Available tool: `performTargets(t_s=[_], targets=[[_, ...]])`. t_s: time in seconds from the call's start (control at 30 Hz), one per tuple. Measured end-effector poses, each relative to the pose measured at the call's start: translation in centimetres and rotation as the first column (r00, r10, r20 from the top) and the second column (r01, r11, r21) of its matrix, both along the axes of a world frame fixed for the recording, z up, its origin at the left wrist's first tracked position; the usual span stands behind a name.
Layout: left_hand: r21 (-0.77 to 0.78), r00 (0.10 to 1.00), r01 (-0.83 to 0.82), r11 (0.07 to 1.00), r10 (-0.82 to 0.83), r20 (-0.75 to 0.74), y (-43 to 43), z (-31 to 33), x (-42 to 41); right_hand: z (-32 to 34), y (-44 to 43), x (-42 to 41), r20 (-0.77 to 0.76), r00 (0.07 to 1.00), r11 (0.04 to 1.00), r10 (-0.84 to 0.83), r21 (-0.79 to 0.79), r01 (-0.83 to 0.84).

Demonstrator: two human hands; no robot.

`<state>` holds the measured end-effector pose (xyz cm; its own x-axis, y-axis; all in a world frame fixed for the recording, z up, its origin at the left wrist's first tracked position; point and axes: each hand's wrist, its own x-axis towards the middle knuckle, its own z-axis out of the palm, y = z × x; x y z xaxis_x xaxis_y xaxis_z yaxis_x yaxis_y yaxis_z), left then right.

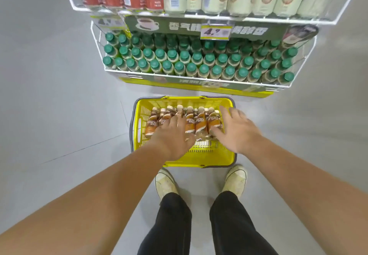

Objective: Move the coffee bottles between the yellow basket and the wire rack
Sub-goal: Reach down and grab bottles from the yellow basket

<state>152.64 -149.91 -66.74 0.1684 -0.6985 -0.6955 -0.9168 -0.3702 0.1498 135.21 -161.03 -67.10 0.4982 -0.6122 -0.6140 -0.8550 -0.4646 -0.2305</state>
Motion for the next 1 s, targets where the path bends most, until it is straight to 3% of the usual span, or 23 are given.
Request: performTargets(t_s=[0.1, 0.33, 0.5, 0.7, 0.83, 1.0], targets=[[0.028, 0.999, -0.041, 0.999, 0.042, -0.024, -0.7, -6.2, -1.3, -5.9, -0.4, -0.3, 0.016, 1.000, 1.000, -0.019, 0.016, 0.019], [0.029, 0.998, 0.035, 0.999, -0.036, 0.044, -5.3, -18.3, -2.9, -18.2, -1.7, 0.1, 0.041, 0.996, 0.996, -0.074, 0.054, 0.072], [-0.020, 0.992, 0.077, 0.997, -0.075, 0.098, -8.0, -24.6, -2.4, -24.3, -2.8, 0.8, 0.054, 0.959, 0.952, -0.278, 0.151, 0.267], [0.066, 0.996, 0.044, 0.997, -0.050, 0.081, -10.3, -29.7, -2.4, -28.7, -4.3, 2.5, -0.032, 0.823, 0.784, -0.567, 0.284, 0.551], [0.109, 0.999, -0.019, 0.994, 0.014, 0.046, -12.0, -31.1, -1.9, -30.0, -5.5, 3.4, -0.030, 0.785, 0.761, -0.619, 0.221, 0.609], [0.249, 0.963, -0.243, 0.938, 0.263, -0.053, -13.0, -30.7, -1.8, -29.3, -6.3, 3.5, -0.052, 0.739, 0.706, -0.672, 0.259, 0.660]])
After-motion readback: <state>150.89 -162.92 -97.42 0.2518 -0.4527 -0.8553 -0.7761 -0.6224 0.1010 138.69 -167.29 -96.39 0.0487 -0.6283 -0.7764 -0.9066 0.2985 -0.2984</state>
